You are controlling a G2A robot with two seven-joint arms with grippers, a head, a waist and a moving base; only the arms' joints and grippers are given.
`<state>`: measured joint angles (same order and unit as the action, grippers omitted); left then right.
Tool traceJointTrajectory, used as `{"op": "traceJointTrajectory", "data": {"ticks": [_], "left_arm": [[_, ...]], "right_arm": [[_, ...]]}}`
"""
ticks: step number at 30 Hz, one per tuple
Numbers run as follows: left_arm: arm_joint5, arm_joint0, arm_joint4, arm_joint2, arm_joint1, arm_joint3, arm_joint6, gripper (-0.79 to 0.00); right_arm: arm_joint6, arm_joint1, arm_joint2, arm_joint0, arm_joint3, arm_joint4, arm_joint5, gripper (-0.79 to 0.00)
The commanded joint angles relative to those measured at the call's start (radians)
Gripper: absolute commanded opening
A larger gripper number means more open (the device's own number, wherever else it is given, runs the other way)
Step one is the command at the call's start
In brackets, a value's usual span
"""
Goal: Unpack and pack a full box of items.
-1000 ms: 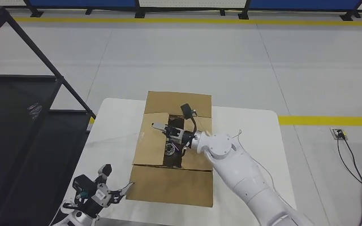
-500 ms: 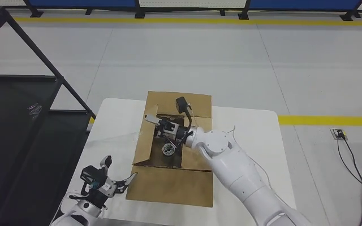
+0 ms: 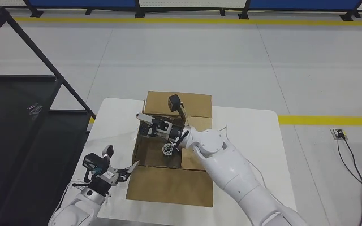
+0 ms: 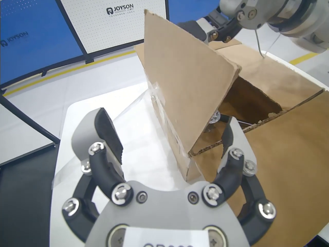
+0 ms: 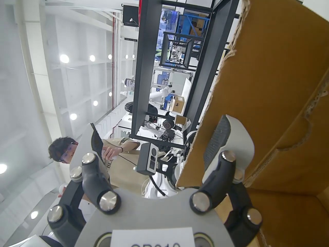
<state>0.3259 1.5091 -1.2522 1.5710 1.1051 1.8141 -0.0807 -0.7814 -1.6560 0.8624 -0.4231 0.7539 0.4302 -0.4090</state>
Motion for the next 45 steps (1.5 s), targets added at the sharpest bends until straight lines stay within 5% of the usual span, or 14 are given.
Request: {"op": "traceJointTrajectory", "data": {"ticks": [1,13,25,34,45], "left_arm": [[0.000,-0.006,0.025,0.007,0.001,-0.004,0.006,0.000],[-0.016,0.023,0.082,0.072,0.001,-0.006,-0.005,0.000],[-0.028,0.076,0.098,0.130,0.001,-0.062,-0.011,0.000],[-0.035,0.072,0.048,0.118,0.002,-0.066,-0.017,0.000],[0.031,0.083,0.048,0.104,0.004,-0.058,-0.072,0.000]], "right_arm": [[-0.027,-0.004,0.000,0.003,-0.011,0.017,-0.007,0.000],[-0.069,-0.003,0.027,0.005,-0.032,-0.003,-0.068,0.000],[-0.092,0.092,0.185,-0.155,0.231,-0.204,-0.129,0.000],[-0.075,0.145,0.288,-0.302,0.442,-0.320,-0.022,0.000],[0.125,0.127,0.166,-0.228,0.350,-0.589,0.167,0.000]]}}
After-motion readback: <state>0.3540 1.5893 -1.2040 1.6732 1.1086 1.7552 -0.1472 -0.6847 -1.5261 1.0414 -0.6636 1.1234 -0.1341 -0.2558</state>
